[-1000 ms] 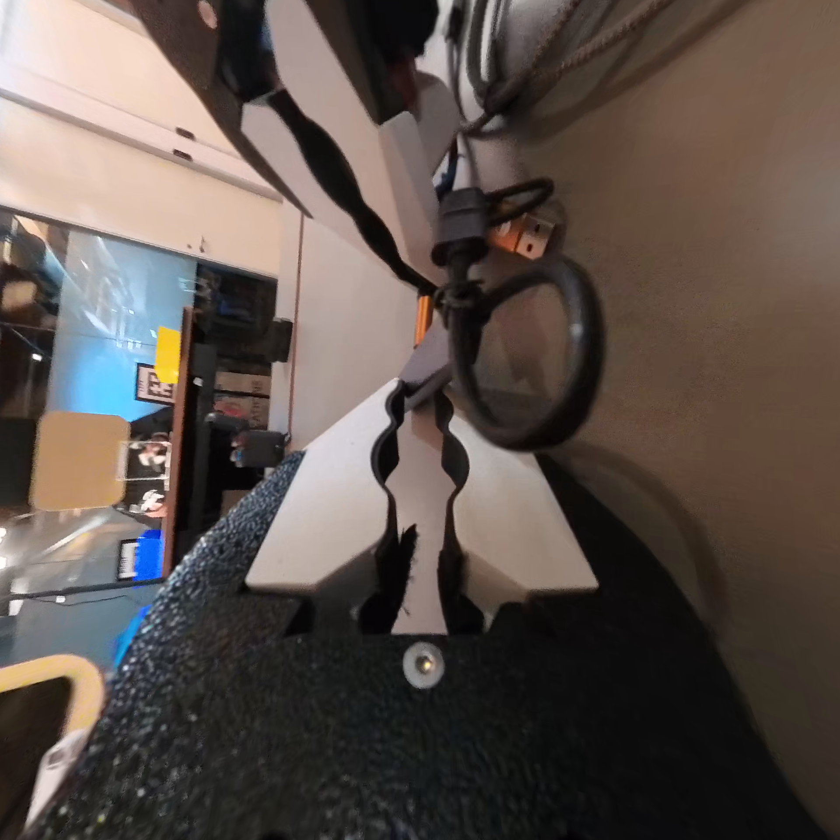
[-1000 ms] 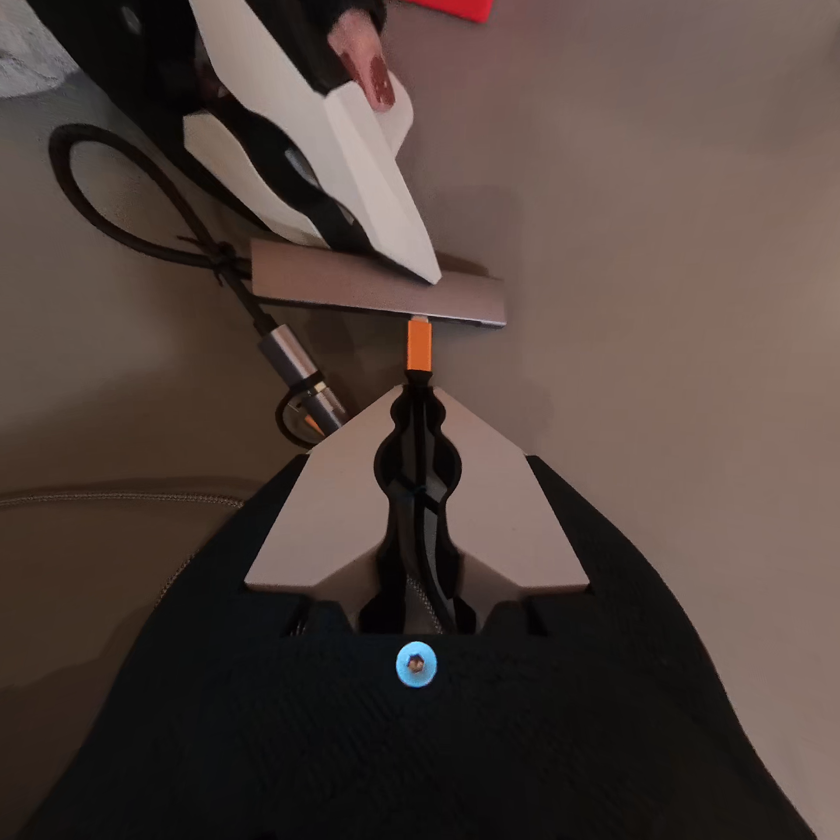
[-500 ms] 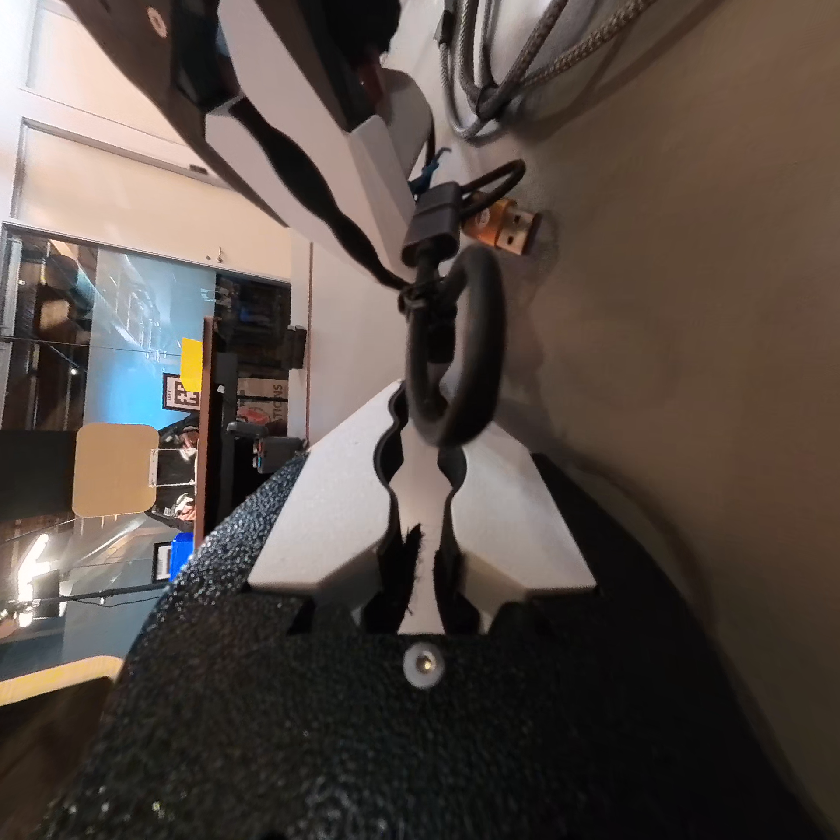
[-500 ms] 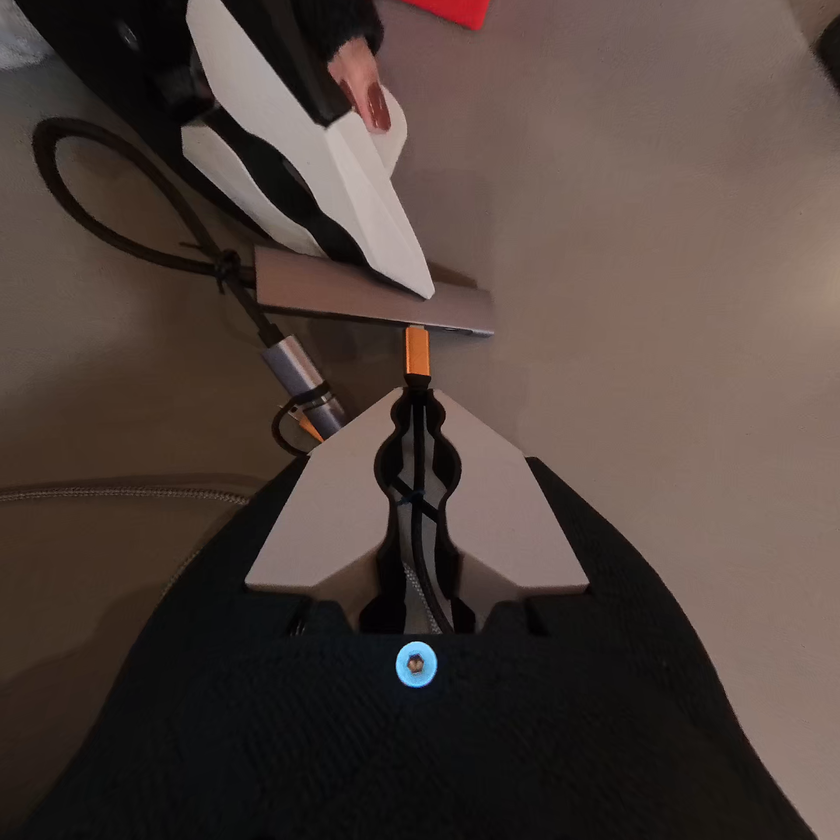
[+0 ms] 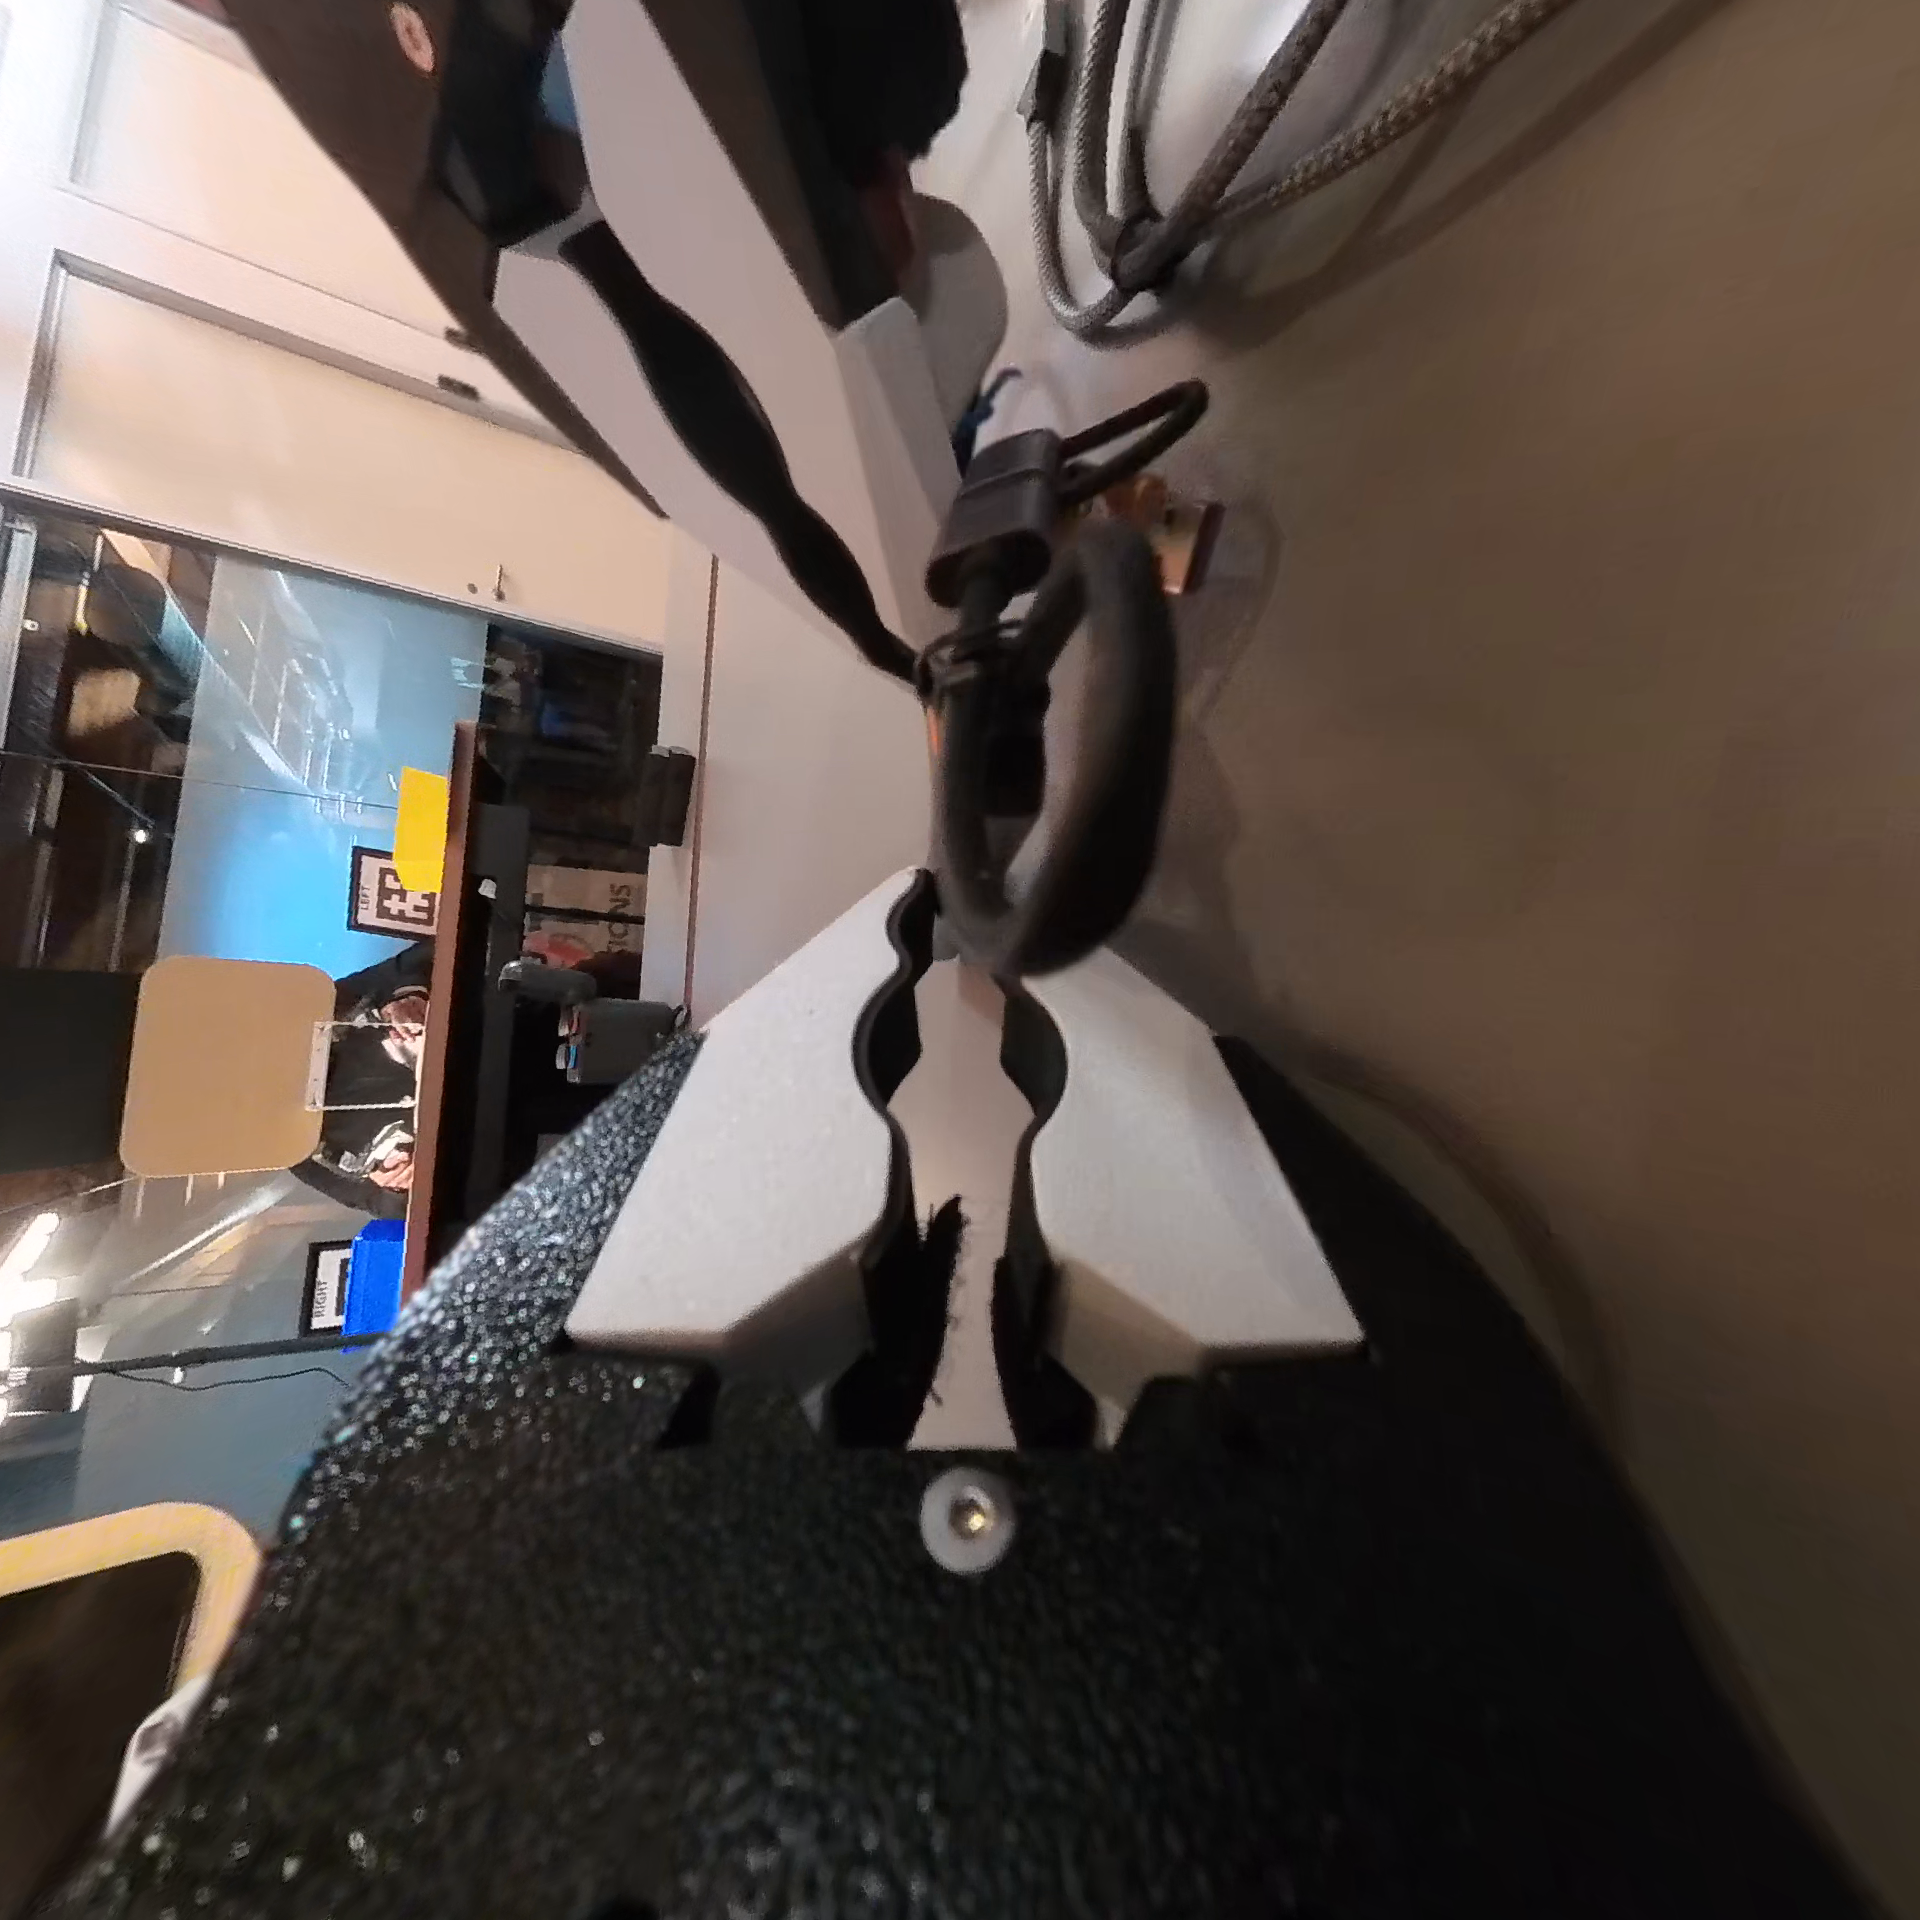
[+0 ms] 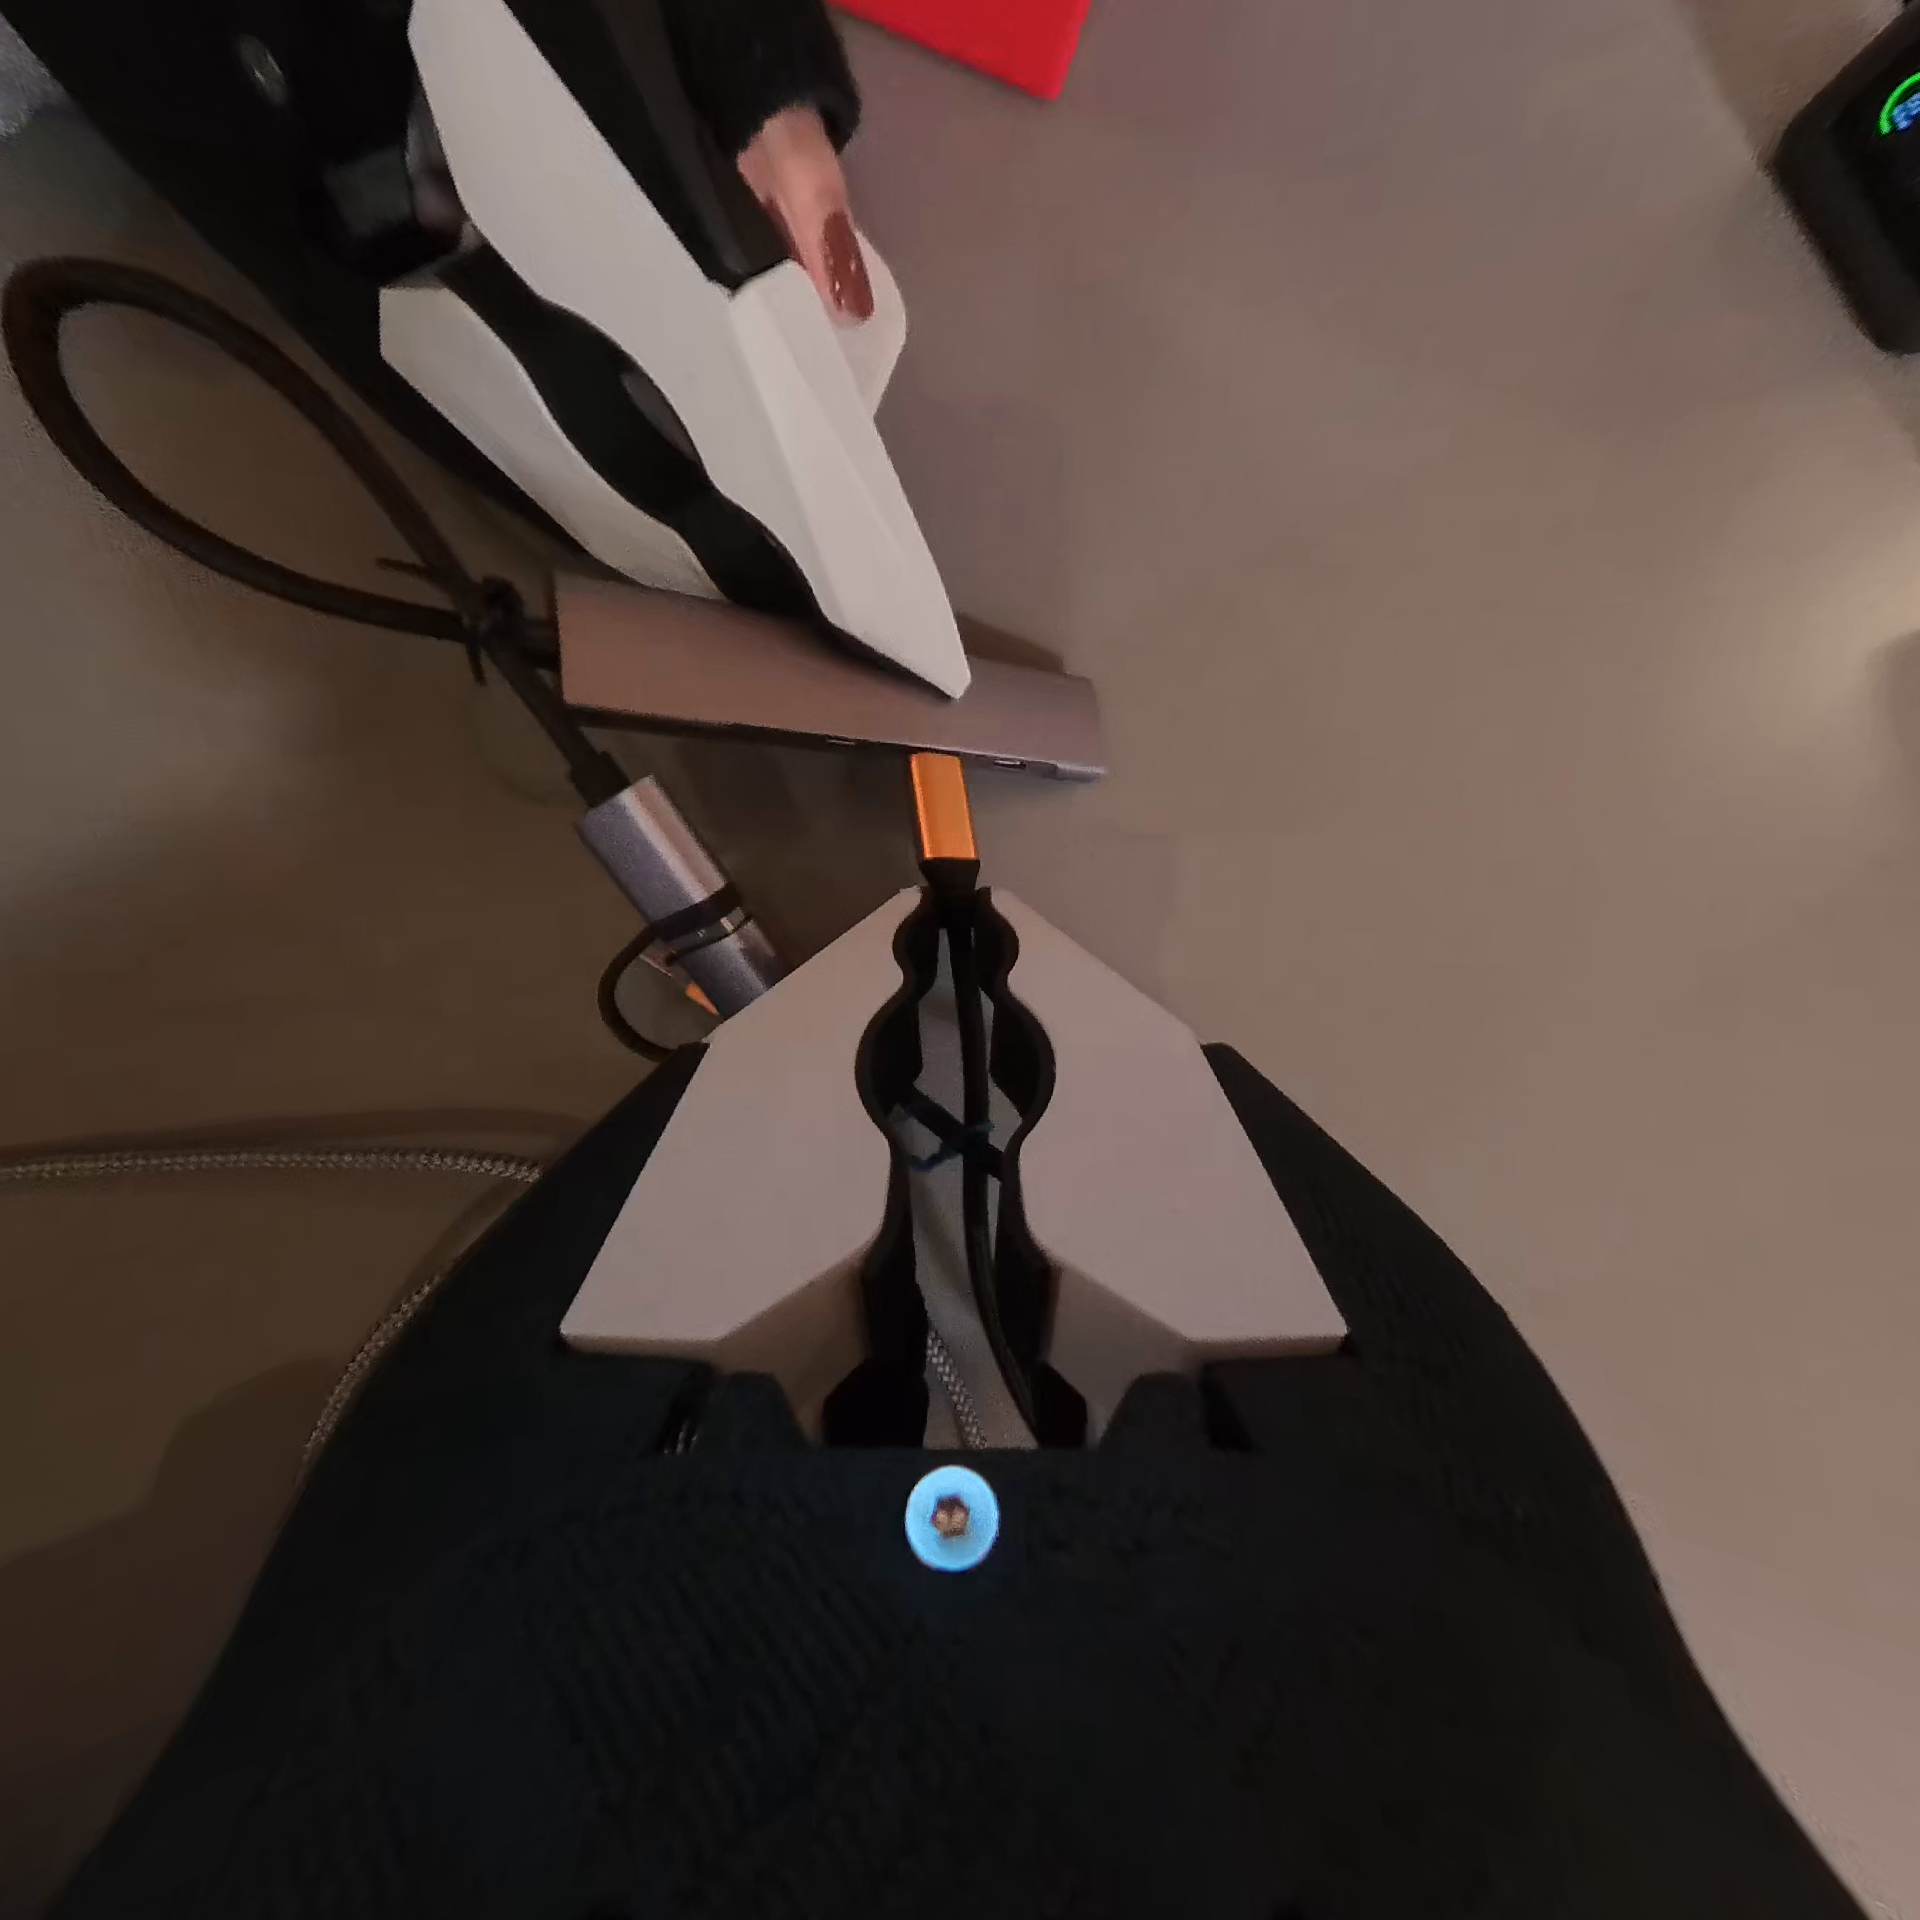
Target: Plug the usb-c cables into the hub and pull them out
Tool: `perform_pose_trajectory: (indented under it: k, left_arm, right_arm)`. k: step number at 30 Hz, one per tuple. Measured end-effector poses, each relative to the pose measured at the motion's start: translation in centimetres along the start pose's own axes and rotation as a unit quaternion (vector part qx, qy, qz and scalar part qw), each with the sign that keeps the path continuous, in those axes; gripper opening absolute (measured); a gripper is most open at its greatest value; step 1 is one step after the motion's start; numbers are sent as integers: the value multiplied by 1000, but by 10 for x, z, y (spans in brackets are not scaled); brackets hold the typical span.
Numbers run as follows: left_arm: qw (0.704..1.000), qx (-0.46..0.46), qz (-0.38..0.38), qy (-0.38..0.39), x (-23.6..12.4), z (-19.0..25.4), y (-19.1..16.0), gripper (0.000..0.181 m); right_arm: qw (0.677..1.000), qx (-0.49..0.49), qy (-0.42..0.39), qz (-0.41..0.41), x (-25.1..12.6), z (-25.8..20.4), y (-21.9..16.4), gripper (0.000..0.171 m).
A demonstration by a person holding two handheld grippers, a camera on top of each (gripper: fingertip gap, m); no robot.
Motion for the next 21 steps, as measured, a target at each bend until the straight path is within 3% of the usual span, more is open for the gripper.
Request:
perform_pose_trajectory:
  k: [1, 4, 5, 10, 13, 16, 21]
  left_arm:
    - [1000, -8, 3, -1, 0, 0, 0, 7]
    - [999, -34, 1, 9, 4, -5, -2, 7]
    - [999, -46, -1, 11, 5, -8, -2, 6]
    - [992, -112, 25, 43, -5, -24, -6, 7]
    - [979, -188, 52, 58, -12, -37, -9, 8]
    - [957, -265, 100, 56, -20, -46, -6, 7]
    - [940, -313, 133, 31, -23, -48, -6, 7]
  right_arm:
    - [1000, 8, 1, 3, 1, 0, -1, 4]
    - [998, 56, -13, 29, -2, 6, -2, 6]
    - [996, 70, -37, 41, -8, 12, -1, 19]
    - [952, 98, -258, 130, -90, 28, 16, 32]
    - [937, 125, -299, 131, -126, 3, 13, 39]
    - [941, 140, -287, 110, -139, -38, 4, 37]
    - [988, 68, -140, 20, -111, -122, -12, 28]
Point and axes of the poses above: each gripper's, where its closed fingertips meet, x out along the fingers, y out of its top, z = x × y across the jaws, the point moved 5 cm from there along -x, back along the fingers, and after that the axes turned 2 degrees about -x, right-handed, at the moved point
